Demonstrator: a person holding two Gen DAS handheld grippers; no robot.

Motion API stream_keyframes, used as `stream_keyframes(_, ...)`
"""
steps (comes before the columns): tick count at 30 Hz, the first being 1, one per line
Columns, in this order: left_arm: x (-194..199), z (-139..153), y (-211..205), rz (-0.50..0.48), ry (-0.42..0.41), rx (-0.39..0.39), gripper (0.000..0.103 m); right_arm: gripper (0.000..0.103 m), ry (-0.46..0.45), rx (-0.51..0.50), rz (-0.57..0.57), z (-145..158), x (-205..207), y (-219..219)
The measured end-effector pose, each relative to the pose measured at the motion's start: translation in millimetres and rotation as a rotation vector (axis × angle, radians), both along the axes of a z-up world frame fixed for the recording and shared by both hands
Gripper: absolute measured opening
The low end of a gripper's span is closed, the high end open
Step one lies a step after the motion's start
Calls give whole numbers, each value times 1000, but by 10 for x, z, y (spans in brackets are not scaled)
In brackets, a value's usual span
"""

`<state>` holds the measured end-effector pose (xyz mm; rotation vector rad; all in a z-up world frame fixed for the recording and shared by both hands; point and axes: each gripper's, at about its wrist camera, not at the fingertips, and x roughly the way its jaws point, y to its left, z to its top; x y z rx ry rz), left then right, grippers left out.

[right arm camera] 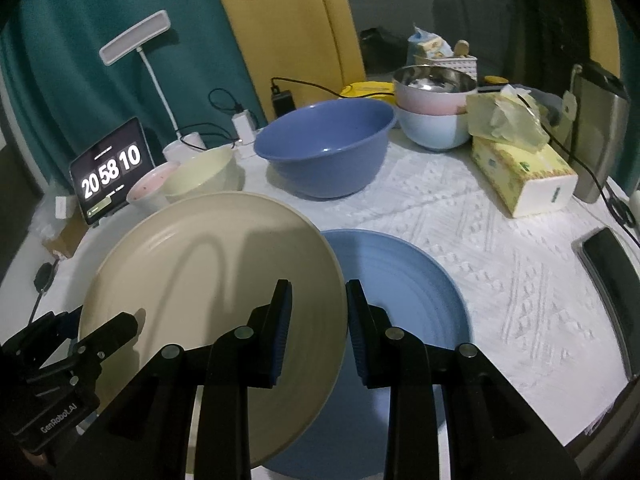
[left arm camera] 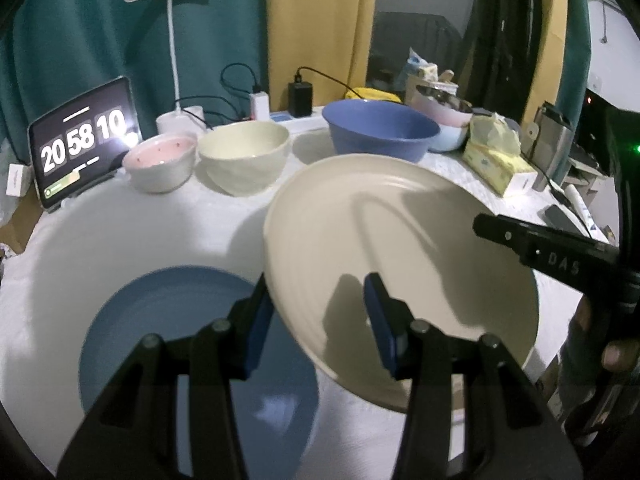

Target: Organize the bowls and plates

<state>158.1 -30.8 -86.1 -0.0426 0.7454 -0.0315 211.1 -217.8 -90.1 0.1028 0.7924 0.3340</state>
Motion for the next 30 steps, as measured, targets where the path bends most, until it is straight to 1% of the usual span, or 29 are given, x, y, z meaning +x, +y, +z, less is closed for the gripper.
stream_keyframes(13,132,-138,-329,-49,40,20,47,30,8,-8,-47,-118,37,-329)
stream_keyframes(20,220,-243,-490,-75,63,37,47,30,-8,-45,-95,-162,46,-425)
stream_keyframes(27,321,-364,-607,-98,91,40,47,30,8,-58,-123,-265,96,-531)
stream_keyframes(30,341,-375,-647,-97,78,64,47,30,-2,-71,-134,-282,103,-542)
